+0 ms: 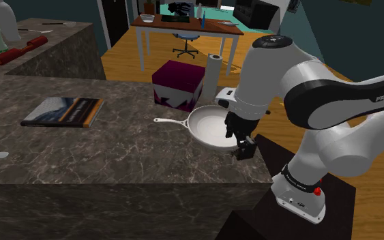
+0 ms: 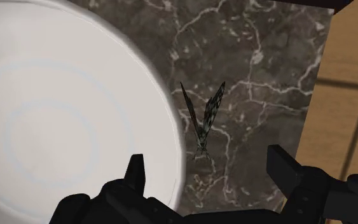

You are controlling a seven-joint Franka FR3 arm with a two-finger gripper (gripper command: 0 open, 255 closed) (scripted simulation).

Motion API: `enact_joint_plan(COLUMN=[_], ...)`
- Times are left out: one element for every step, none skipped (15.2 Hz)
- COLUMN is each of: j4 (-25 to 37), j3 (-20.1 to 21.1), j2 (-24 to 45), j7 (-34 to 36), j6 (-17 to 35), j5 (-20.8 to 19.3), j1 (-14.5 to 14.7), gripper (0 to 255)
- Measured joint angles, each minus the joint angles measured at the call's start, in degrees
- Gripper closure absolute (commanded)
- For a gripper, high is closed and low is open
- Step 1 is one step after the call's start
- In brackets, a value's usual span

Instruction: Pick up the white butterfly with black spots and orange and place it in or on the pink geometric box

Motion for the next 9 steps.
enact_joint_plan(j4=[-0.6, -1.3, -1.9, -2.8, -3.2, -3.3, -3.4, -3.4, -3.5], j3=[0.1, 0.2, 0.4, 0.5, 0.7, 0.7, 0.7, 0.8, 0.8], j2=[0.4, 0.5, 0.7, 0.9, 1.2, 1.4, 1.5, 1.5, 1.5], j7=[-0.1, -0.2, 0.0, -0.1, 0.0, 0.0, 0.0, 0.0, 0.0], j6=[0.9, 1.8, 2.6, 3.6, 4.4, 4.7, 4.9, 4.9, 5.0], j5=[0.1, 0.2, 0.3, 0.5, 0.6, 0.6, 0.6, 0.6, 0.6], j1=[0.0, 0.1, 0.2, 0.3, 0.3, 0.3, 0.3, 0.3, 0.2], gripper=[0, 0, 0, 0, 0, 0, 0, 0, 0])
